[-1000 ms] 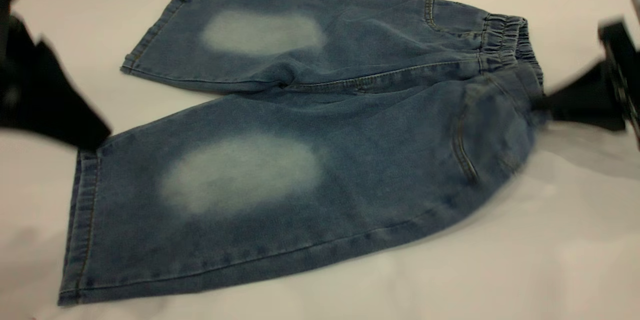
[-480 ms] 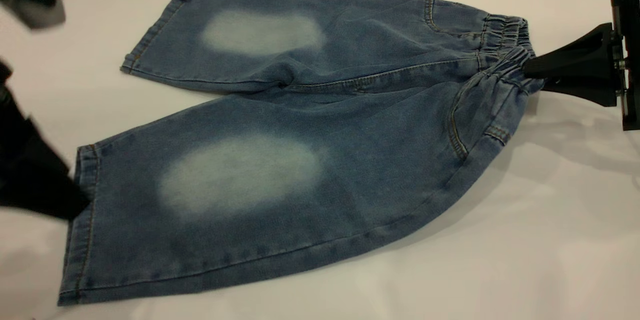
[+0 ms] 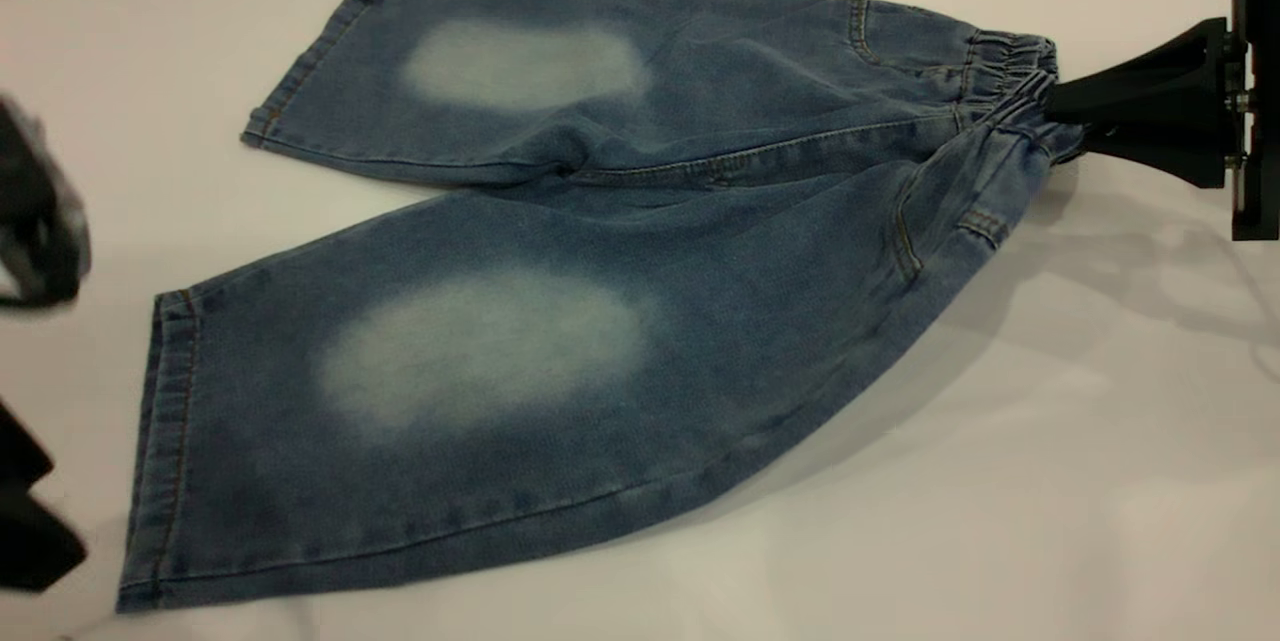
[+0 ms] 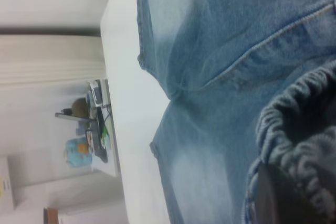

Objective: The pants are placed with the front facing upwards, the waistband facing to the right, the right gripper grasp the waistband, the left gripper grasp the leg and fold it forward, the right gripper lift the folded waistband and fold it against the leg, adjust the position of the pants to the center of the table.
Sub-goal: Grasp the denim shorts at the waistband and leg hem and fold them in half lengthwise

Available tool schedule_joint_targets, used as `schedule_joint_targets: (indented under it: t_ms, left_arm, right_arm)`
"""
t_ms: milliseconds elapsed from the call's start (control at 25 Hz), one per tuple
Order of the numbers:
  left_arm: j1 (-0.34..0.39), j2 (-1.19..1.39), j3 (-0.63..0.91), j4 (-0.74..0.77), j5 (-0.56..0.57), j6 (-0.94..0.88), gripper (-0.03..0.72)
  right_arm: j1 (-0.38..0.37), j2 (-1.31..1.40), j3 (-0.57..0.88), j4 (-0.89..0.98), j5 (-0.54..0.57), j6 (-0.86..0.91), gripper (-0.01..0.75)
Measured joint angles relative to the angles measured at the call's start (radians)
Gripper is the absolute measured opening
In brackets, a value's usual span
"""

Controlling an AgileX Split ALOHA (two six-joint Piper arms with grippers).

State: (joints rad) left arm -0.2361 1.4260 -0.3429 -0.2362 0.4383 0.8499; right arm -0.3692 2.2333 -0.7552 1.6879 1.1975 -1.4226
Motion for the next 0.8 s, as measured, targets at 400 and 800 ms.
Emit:
schedule_joint_targets:
  t_ms: [400,800]
  left_arm:
    - [0.000,0.104,0.033,0.025,-0.191,0.002,0.425]
    - [-0.126,0.258,0.029,0.025,-0.292,0.017,0.425]
  right_arm:
    - [0.000,0.000,0.000,0.040,0.007,0.000,0.031]
    - [0.000,0.000,0.000,0.046,0.007,0.000,0.032]
